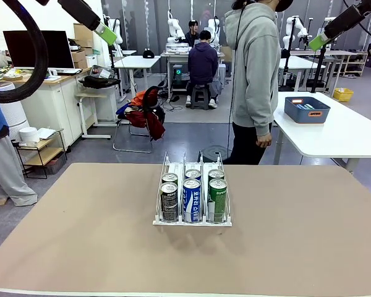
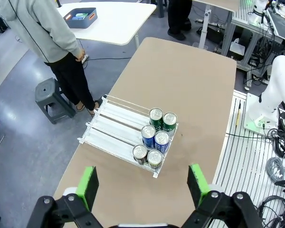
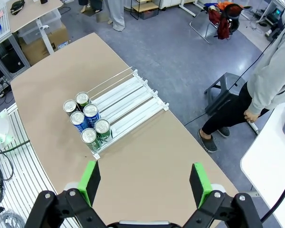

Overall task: Fill the beverage cans into the dispenser.
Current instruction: Pick up the Pepsi coke handed by the human.

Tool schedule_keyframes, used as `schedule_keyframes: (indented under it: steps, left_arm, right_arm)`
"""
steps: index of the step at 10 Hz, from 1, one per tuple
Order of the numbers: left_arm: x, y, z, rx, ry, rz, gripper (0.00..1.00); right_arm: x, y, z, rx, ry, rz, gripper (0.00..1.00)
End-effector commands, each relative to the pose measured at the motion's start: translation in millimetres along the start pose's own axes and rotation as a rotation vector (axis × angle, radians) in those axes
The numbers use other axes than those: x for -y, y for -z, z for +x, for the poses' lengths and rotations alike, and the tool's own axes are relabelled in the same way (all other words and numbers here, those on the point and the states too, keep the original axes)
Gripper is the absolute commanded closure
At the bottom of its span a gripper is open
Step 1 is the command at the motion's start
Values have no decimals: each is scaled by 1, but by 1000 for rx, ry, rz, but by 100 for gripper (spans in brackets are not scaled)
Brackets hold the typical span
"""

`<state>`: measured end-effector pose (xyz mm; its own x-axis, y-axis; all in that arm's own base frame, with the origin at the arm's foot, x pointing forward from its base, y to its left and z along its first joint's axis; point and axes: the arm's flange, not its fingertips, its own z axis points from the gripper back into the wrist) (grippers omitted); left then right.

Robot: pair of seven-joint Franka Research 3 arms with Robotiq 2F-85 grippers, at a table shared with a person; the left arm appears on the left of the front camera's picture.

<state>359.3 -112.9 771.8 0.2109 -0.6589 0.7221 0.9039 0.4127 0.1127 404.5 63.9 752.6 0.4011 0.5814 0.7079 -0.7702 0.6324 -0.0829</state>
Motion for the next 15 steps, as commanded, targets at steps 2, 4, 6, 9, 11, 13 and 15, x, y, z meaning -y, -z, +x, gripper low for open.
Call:
schedule_keyframes:
  steps: [2,4,6,9,11,13,15]
  left_arm:
    - [-1,0,0,-3,-8,11,0]
    - [-1,0,0,-3,-8,11,0]
    - [-1,0,0,-3,-8,11,0]
    - [-1,0,0,-3,-8,11,0]
    - [-1,0,0,-3,-8,11,0]
    - [-1,0,0,-3,-8,11,0]
    - [-1,0,0,-3,-8,11,0]
  right_arm:
    - [0,0,0,0,0,0,0]
    - [0,0,0,0,0,0,0]
    - [0,0,0,0,0,0,0]
    - [0,0,0,0,0,0,0]
    - [0,0,0,0,0,0,0]
    - [0,0,0,0,0,0,0]
    - [0,0,0,0,0,0,0]
